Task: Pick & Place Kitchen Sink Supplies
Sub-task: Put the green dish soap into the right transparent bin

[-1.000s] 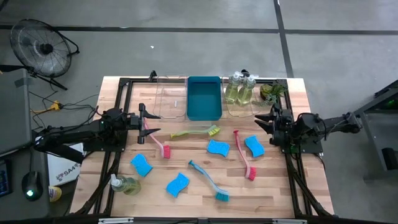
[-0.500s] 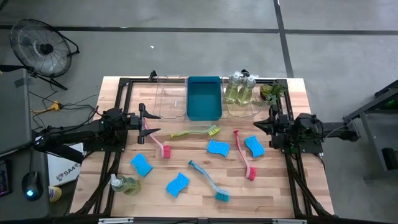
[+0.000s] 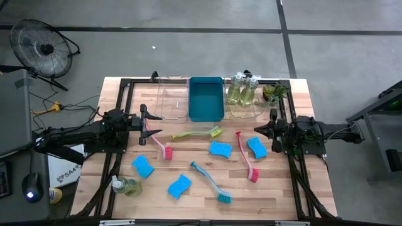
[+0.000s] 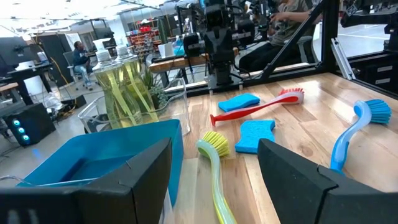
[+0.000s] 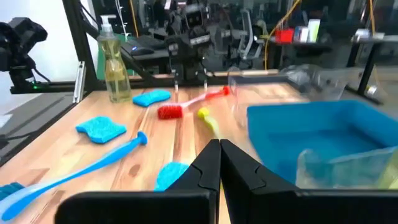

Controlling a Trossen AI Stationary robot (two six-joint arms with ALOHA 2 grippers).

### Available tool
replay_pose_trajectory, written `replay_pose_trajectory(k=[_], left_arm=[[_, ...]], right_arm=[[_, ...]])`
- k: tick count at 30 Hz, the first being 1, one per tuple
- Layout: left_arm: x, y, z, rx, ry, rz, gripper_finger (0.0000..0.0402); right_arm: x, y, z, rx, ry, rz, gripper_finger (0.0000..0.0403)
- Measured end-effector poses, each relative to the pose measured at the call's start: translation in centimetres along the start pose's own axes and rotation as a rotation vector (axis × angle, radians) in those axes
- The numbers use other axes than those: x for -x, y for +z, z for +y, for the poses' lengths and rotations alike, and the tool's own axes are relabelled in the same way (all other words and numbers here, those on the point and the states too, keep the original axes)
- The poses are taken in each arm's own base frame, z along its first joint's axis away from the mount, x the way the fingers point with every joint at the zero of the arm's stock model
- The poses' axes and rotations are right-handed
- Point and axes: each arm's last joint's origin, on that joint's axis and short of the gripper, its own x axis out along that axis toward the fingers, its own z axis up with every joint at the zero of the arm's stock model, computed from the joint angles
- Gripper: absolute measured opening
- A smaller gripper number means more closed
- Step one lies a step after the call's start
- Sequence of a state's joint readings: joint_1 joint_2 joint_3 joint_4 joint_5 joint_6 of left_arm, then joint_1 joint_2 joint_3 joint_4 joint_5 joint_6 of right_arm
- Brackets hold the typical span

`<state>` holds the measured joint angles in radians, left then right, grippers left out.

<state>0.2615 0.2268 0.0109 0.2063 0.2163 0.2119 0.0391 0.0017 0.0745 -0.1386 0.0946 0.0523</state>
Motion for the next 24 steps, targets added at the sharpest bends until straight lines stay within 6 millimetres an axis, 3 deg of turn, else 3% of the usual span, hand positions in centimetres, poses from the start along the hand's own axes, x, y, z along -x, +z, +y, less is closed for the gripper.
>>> replay_pose_trajectory(k=[24], left_arm=[[0.0,0.0,0.0,0.0,0.0,0.0,0.0234]], right_arm=[[-0.24,-0.28,0.04,-0.047,0.012,-0.027,0.0]])
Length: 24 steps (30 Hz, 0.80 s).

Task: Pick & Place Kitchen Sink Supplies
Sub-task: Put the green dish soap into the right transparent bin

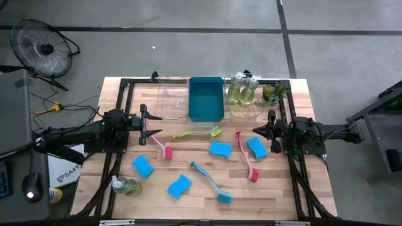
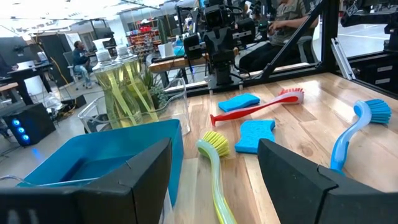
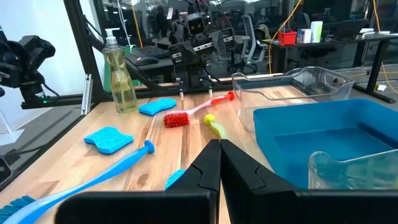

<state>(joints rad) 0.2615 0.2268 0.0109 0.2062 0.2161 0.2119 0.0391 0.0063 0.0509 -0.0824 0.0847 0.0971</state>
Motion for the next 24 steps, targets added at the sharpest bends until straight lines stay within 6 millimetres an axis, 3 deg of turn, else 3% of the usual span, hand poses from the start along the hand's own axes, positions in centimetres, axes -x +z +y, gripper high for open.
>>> replay_pose_trajectory(k=[24], left_arm=[[0.0,0.0,0.0,0.0,0.0,0.0,0.0234]], right_arm=[[0.0,-0.02,-0.01,0.008,-0.002,0.001,0.0011]])
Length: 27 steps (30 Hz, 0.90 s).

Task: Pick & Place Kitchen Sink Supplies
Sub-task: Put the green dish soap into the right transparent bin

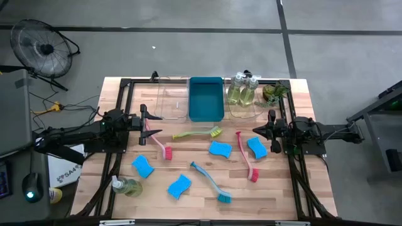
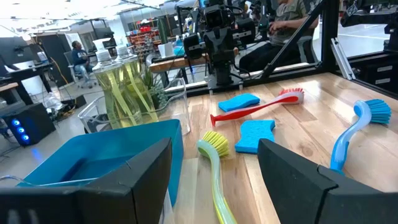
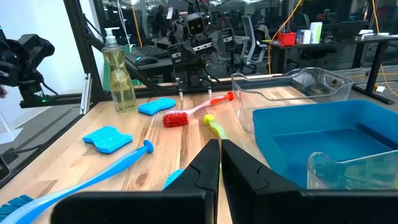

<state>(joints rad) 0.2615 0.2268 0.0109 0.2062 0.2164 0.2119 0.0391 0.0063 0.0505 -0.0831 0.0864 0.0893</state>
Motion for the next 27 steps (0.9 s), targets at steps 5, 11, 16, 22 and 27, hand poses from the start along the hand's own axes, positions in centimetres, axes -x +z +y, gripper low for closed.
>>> replay_pose_trajectory(k=[5,11,16,22,27], left_arm=[[0.0,0.0,0.0,0.0,0.0,0.0,0.0234],[0.0,0.0,0.0,0.0,0.0,0.0,0.0234],[0.0,0.0,-0.01,0.0,-0.002,0.0,0.0234],[0.01,0.01,-0.29,0.062,-0.099,-0.013,0.0234],[0.06,0.28,-0.54,0.074,-0.2,-0.046,0.0234]], right_arm=[[0.0,-0.01,0.0,0.0,0.0,0.0,0.0011],[0.0,-0.01,0.0,0.0,0.0,0.0,0.0011],[0.0,-0.01,0.0,0.0,0.0,0.0,0.0011],[0.0,-0.02,0.0,0.0,0.0,0.001,0.0011],[-0.01,-0.02,0.0,0.001,0.0,0.001,0.0011]])
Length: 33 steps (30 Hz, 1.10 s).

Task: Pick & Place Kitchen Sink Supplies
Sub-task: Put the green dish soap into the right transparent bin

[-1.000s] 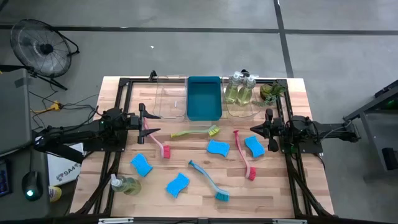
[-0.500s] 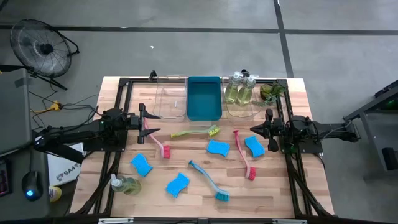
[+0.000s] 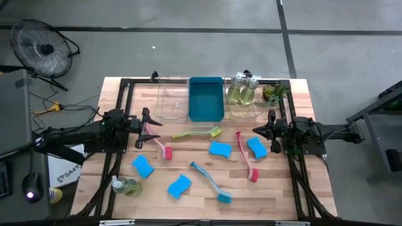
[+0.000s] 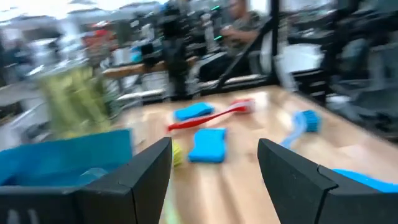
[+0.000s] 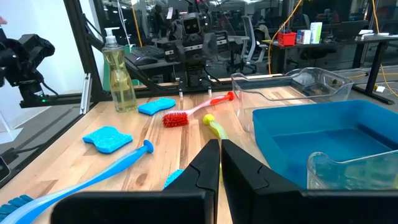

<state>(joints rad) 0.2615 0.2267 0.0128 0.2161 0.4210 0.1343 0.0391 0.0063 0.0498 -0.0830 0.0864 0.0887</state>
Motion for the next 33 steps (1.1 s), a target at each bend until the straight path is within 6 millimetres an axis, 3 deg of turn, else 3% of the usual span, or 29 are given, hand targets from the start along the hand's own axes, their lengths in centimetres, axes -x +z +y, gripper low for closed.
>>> replay_pose_trajectory(k=[15,33], left_arm=[[0.7,4.4,-1.0,0.087,-0.499,-0.122,0.0234],[1.1,3.9,-2.1,0.183,-0.839,-0.043,0.0234]], right_arm=[[0.0,0.0,0.0,0.0,0.0,0.0,0.0011],[0.0,0.0,0.0,0.0,0.0,0.0,0.0011]])
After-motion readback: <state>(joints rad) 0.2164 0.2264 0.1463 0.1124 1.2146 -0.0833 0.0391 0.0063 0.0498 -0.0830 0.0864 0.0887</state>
